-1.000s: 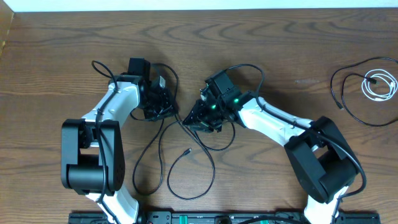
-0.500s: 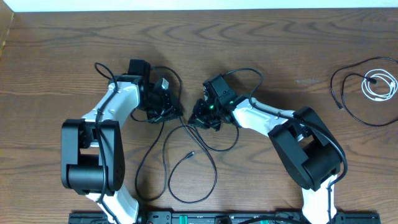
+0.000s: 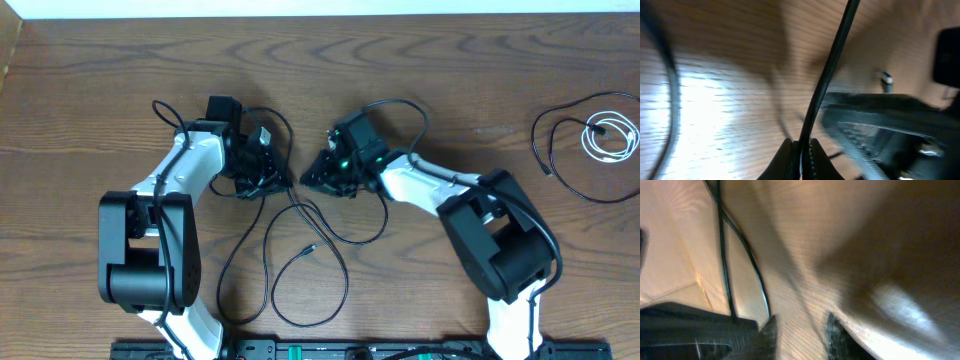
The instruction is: Untangle cables
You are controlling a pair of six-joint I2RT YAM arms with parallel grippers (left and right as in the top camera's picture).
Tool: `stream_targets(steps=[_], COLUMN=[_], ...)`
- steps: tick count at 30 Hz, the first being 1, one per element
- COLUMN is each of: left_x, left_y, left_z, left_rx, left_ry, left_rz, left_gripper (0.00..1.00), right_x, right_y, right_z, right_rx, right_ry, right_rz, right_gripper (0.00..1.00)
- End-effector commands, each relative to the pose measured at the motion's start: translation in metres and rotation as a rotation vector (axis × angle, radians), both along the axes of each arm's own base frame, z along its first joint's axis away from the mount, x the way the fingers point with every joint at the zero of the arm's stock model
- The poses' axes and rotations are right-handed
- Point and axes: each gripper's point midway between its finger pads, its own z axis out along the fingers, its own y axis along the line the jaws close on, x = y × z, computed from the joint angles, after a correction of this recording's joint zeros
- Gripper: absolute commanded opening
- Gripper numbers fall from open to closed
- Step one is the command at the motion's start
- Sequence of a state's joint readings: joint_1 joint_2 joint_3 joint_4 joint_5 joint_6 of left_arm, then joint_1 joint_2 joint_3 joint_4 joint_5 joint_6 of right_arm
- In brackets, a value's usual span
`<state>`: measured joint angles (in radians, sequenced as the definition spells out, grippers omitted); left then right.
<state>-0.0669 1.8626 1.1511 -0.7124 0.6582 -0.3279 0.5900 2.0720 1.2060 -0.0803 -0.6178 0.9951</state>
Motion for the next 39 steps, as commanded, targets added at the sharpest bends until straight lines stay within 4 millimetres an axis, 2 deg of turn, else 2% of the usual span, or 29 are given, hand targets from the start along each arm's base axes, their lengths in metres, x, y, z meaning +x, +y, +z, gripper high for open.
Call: stream_targets(steps=[1, 4, 8, 12, 21, 25, 31, 37, 39], left_x=[0.009, 0.013, 0.021, 0.022, 0.011, 0.009, 0.002, 0.001, 0.001], left_y=[0.014, 0.014, 0.014, 0.013, 0.012, 0.011, 0.009, 0.005, 0.005], left_z=[0.003, 0.003, 0.004, 0.004, 0.004, 0.004, 0.005, 0.008, 0.008], left_rx=[0.082, 0.084, 0.077, 0.071, 0.065, 0.057, 0.045, 0.02, 0.021], left_ry=[-0.057, -0.067, -0.065, -0.033, 0.024, 0.03, 0.033, 0.034, 0.034], left_rz=[-0.003, 0.009, 0.072, 0.132, 0.138, 0.13, 0.085, 0.077, 0.077], left_gripper=[0.07, 0.07, 0.08, 0.08, 0.08, 0.07, 0.08, 0.07, 0.07], right_x=[0.007, 0.001, -0.018, -0.035, -0.066, -0.063, -0.053, -0.051, -0.048], right_y=[-0.01, -0.018, -0.021, -0.011, 0.019, 0.019, 0.013, 0.012, 0.011], right_z=[0.024, 0.036, 0.034, 0.031, 0.017, 0.008, -0.001, -0.002, -0.004], right_rx=[0.12, 0.213, 0.213, 0.188, 0.073, 0.021, -0.025, -0.031, -0.043], right_ry=[0.008, 0.097, 0.246, 0.371, 0.505, 0.485, 0.435, 0.431, 0.372], right_rz=[0.056, 0.084, 0.075, 0.042, -0.051, -0.105, -0.16, -0.17, -0.138], right_gripper=[0.44, 0.49, 0.46, 0.49, 0.42, 0.38, 0.36, 0.35, 0.35])
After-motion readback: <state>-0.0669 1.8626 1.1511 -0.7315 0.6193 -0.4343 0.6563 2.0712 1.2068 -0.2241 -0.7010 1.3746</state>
